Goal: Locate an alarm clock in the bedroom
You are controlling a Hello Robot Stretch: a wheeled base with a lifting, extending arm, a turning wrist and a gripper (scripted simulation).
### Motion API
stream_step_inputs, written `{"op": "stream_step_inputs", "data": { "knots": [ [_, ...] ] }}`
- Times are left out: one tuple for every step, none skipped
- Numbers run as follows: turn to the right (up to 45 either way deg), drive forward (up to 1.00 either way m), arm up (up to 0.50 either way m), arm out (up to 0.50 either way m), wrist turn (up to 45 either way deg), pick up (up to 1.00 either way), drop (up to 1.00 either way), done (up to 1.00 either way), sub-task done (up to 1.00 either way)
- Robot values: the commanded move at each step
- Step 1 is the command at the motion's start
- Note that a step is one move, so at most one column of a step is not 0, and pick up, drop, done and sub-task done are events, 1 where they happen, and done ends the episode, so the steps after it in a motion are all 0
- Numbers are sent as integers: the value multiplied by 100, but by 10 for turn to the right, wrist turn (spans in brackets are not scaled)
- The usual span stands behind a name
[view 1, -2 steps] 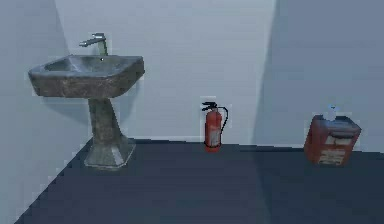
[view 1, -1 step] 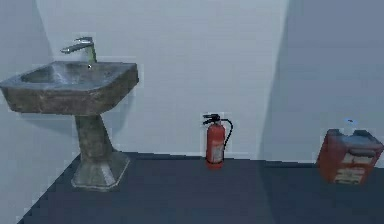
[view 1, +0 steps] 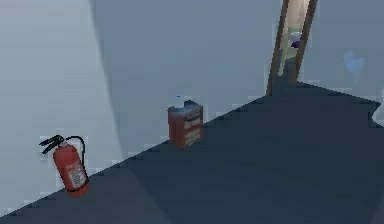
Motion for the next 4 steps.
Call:
{"op": "stream_step_inputs", "data": {
  "knots": [
    [60, 0, 0, 0, 0, 0, 0, 0, 0],
    [0, 10, 0, 0, 0, 0, 0, 0, 0],
    [0, 35, 0, 0, 0, 0, 0, 0, 0],
    [270, 0, 0, 0, 0, 0, 0, 0, 0]
  ]
}}
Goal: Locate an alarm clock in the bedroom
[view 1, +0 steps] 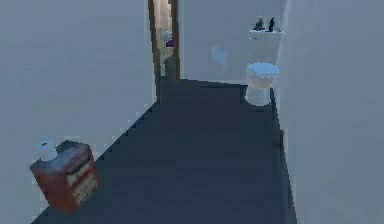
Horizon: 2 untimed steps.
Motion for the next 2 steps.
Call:
{"op": "stream_step_inputs", "data": {
  "knots": [
    [0, 100, 0, 0, 0, 0, 0, 0, 0],
    [0, 100, 0, 0, 0, 0, 0, 0, 0]
  ]
}}
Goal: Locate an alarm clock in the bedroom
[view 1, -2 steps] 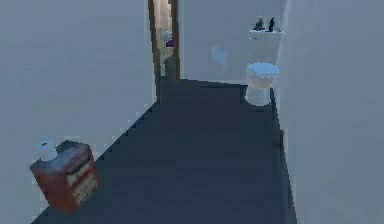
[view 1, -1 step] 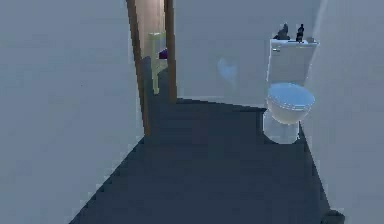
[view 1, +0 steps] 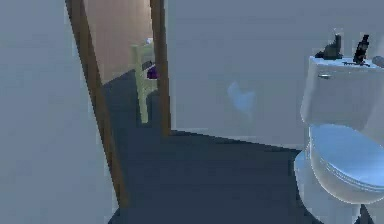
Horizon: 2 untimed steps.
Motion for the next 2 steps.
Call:
{"op": "stream_step_inputs", "data": {
  "knots": [
    [0, 100, 0, 0, 0, 0, 0, 0, 0],
    [-60, 0, 0, 0, 0, 0, 0, 0, 0]
  ]
}}
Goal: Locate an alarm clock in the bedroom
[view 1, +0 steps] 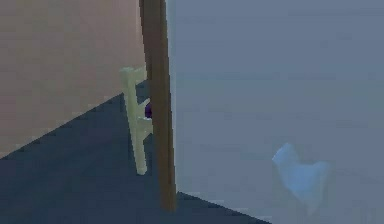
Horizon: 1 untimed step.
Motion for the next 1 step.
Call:
{"op": "stream_step_inputs", "data": {
  "knots": [
    [0, 30, 0, 0, 0, 0, 0, 0, 0]
  ]
}}
